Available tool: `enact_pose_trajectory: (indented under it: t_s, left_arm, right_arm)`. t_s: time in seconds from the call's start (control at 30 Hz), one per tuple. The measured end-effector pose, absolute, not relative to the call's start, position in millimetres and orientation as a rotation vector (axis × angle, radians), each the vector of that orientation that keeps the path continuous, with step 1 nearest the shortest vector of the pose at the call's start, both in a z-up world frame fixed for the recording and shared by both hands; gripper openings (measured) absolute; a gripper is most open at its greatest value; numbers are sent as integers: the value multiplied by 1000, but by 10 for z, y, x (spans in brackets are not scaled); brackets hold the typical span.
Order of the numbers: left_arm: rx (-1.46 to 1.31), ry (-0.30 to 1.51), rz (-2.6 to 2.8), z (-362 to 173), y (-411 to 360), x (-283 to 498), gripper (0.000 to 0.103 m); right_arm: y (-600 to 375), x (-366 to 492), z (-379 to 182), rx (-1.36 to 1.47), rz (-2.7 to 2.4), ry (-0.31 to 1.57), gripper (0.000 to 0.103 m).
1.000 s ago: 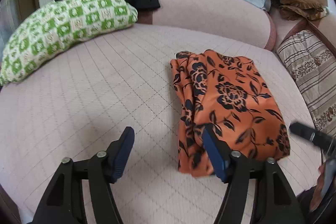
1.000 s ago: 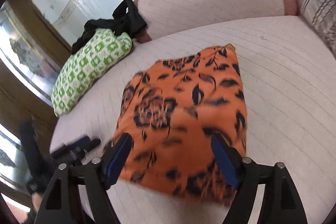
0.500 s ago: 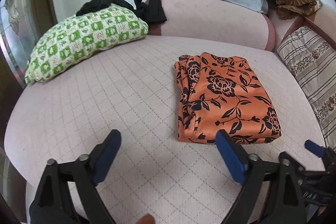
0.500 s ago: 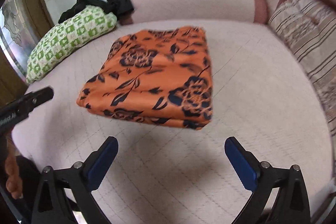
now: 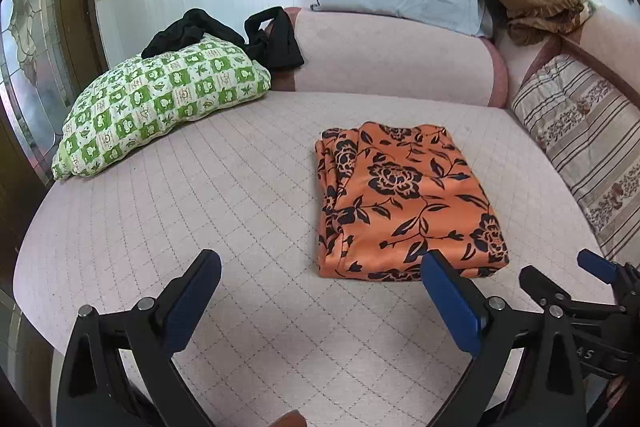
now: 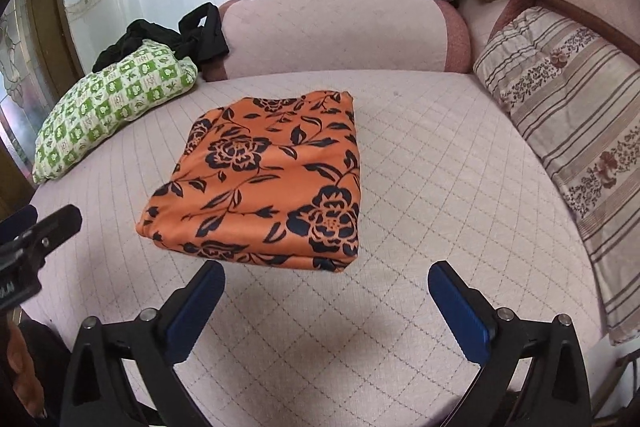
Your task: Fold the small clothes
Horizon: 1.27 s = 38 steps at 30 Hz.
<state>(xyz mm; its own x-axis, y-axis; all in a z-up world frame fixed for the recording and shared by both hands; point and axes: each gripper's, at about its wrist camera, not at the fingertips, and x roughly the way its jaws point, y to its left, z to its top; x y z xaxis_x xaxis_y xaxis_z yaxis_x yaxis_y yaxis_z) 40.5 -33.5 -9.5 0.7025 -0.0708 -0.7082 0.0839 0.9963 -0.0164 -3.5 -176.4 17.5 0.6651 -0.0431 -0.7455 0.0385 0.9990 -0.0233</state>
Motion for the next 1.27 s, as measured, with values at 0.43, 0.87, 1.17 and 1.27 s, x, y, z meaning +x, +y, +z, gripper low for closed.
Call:
enact_pose_trajectory:
  t_s: [0.43,0.87,1.17,1.27]
  left_arm:
    - [18,789,-25,-91,-269,439,100]
    - [16,782,-22,-80,-271,475,100]
    - [33,769,-62,-57,-358,490,100]
    - [38,764,-68,-44,-378,501,100]
  right_arm:
    - [-1620,-31,356,-48,-102,809,103]
    - [-1534,-15,436,-48,-86,798,103]
    - [-1565,10,411,-50,-91,808,103]
    - [-1564,23,405,-54,-89,811,103]
